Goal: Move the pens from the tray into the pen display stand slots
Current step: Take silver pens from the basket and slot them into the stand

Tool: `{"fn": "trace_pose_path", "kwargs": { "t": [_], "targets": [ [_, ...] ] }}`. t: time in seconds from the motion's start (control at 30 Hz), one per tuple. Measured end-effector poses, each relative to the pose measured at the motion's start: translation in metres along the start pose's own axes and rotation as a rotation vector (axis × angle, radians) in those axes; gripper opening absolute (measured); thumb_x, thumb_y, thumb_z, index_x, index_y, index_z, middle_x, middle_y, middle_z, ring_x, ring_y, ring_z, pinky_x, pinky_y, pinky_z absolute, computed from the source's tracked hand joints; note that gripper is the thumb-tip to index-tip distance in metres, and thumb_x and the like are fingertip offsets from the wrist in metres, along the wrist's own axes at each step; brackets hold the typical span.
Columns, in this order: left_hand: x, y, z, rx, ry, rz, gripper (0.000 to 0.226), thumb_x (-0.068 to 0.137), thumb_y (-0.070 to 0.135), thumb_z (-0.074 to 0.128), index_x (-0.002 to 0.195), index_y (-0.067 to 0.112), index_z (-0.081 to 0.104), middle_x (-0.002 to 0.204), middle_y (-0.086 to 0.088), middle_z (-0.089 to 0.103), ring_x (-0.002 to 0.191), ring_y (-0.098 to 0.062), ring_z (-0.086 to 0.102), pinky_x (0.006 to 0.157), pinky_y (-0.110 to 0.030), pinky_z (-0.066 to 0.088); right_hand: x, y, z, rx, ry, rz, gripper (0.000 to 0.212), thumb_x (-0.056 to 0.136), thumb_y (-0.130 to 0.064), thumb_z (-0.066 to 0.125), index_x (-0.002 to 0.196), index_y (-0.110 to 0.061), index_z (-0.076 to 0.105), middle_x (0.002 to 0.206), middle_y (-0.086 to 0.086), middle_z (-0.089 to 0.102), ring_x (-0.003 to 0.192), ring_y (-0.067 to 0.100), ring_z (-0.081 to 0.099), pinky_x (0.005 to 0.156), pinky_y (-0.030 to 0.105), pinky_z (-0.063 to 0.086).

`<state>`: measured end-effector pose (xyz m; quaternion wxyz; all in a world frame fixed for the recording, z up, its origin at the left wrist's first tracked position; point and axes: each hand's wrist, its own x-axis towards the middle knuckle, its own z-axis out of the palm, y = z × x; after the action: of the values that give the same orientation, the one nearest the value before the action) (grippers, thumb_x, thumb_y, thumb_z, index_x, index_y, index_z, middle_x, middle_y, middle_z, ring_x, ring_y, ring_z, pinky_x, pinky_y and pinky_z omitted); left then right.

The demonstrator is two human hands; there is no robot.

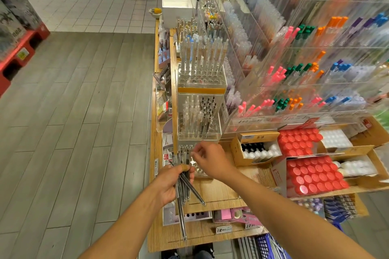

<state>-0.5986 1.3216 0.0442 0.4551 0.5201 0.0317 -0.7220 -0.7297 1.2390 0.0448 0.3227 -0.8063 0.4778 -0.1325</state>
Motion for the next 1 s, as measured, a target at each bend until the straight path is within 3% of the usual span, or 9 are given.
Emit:
{"fn": "trace_pose_path", "kwargs": {
  "t": [0.07,0.17,0.27,0.47,0.53,0.63,0.77,0.87,1.0],
  "targets": [
    [-0.001,0.0,0.001,-0.014,-0.008,0.012,0.016,0.094,-0.001,0.056,0.108,-0.01,0.057,0.073,-0.017,0.062,0.053,-0.022,0.059,0.048,-0.031,0.057,-0.005,-0.011,-0.004,0.222,-0.13,0.031,0.01,0.088,-0.028,0.069,0.085,-0.021,0.063,0.067,-0.01,0.063,0.058,-0.002,0.056,0.056,0.015,0.043],
    [0.0,-0.002,0.001,-0.039,-0.024,0.021,0.025,0.089,-0.003,0.06,0.112,-0.013,0.06,0.08,-0.021,0.066,0.057,-0.025,0.066,0.05,-0.033,0.059,-0.014,-0.024,-0.009,0.344,-0.291,0.034,0.019,0.085,-0.024,0.074,0.091,-0.013,0.061,0.067,-0.002,0.065,0.053,-0.002,0.057,0.051,0.01,0.041],
    [0.002,-0.004,-0.002,-0.006,-0.009,0.014,0.02,0.087,-0.004,0.061,0.104,-0.012,0.063,0.074,-0.02,0.065,0.053,-0.027,0.066,0.045,-0.033,0.058,-0.017,-0.03,-0.012,0.218,-0.349,0.026,0.033,0.077,-0.024,0.081,0.097,-0.015,0.057,0.077,0.004,0.07,0.058,0.0,0.058,0.058,0.013,0.043],
    [0.014,-0.016,-0.009,0.071,0.052,0.004,0.027,0.092,0.019,0.066,0.103,-0.005,0.064,0.068,-0.017,0.063,0.052,-0.028,0.061,0.044,-0.034,0.054,-0.02,-0.038,-0.009,0.119,-0.446,0.08,0.043,0.074,-0.011,0.079,0.103,-0.014,0.047,0.082,0.01,0.069,0.066,0.019,0.064,0.07,0.04,0.058],
    [0.017,-0.022,-0.009,0.1,0.089,0.024,0.032,0.093,0.025,0.066,0.108,-0.004,0.064,0.07,-0.017,0.063,0.056,-0.028,0.059,0.047,-0.035,0.052,-0.02,-0.042,-0.008,0.047,-0.429,0.072,0.044,0.073,-0.014,0.075,0.106,-0.013,0.046,0.084,0.006,0.065,0.073,0.021,0.062,0.066,0.039,0.056],
    [0.02,-0.025,-0.01,0.121,0.109,0.039,0.034,0.094,0.028,0.064,0.109,-0.003,0.062,0.063,-0.014,0.056,0.053,-0.026,0.053,0.045,-0.031,0.048,-0.02,-0.043,-0.006,0.047,-0.408,0.103,0.047,0.072,-0.018,0.074,0.108,-0.015,0.045,0.079,-0.004,0.055,0.067,0.011,0.053,0.051,0.024,0.043],
    [0.017,-0.025,-0.009,0.134,0.087,0.054,0.045,0.09,0.043,0.065,0.097,-0.001,0.062,0.054,-0.009,0.05,0.045,-0.021,0.049,0.039,-0.027,0.045,-0.022,-0.044,-0.003,0.139,-0.388,0.179,0.044,0.073,-0.019,0.073,0.105,-0.014,0.043,0.082,-0.004,0.056,0.065,0.008,0.056,0.043,0.02,0.042],
    [0.016,-0.025,-0.009,0.168,0.067,0.091,0.062,0.084,0.062,0.06,0.102,0.002,0.065,0.053,-0.008,0.05,0.042,-0.018,0.046,0.038,-0.026,0.043,-0.02,-0.044,-0.003,0.177,-0.417,0.237,0.025,0.073,-0.016,0.073,0.083,-0.014,0.05,0.073,-0.002,0.058,0.055,0.006,0.056,0.037,0.017,0.04],
    [0.016,-0.02,-0.011,0.217,0.11,0.073,0.065,0.08,0.068,0.057,0.095,0.006,0.063,0.052,-0.006,0.049,0.04,-0.015,0.044,0.037,-0.024,0.041,-0.016,-0.04,-0.014,0.221,-0.547,0.3,0.011,0.082,-0.011,0.065,0.074,-0.011,0.057,0.064,0.002,0.057,0.049,0.009,0.05,0.042,0.02,0.042]
  ]
}}
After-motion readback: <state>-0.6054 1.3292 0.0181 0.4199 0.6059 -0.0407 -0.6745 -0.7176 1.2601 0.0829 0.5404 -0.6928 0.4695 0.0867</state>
